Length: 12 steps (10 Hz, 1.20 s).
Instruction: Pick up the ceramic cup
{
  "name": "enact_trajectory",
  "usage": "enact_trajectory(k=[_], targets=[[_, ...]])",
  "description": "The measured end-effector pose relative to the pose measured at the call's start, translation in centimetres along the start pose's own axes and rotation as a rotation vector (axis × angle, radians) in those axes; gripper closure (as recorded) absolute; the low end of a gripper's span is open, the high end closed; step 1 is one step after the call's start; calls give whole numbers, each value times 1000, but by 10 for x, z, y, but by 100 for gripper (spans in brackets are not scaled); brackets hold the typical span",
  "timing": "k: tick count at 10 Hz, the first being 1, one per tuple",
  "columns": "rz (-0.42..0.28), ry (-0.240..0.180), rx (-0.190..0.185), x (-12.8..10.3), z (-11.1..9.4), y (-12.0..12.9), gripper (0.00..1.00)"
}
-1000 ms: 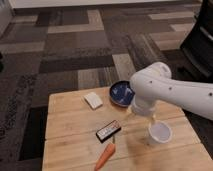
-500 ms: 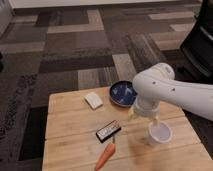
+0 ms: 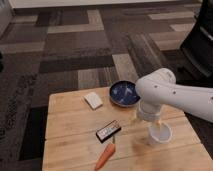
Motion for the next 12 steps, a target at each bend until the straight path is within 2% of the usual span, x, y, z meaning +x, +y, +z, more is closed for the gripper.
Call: enact_trajectory(k=[2, 3, 4, 6, 7, 8, 9, 10, 12], targets=[[-2, 20, 6, -3, 19, -3, 39], [0, 21, 7, -4, 24, -2, 48], [-6, 26, 19, -5, 30, -1, 66], [-16, 32, 43, -5, 30, -3, 97], [-8, 40, 58, -4, 27, -7, 100], [12, 41, 73, -2, 14, -14, 100], [23, 24, 82, -4, -3, -19, 100], [25, -11, 78, -10, -24, -19, 100], [23, -19, 76, -11, -29, -20, 100]])
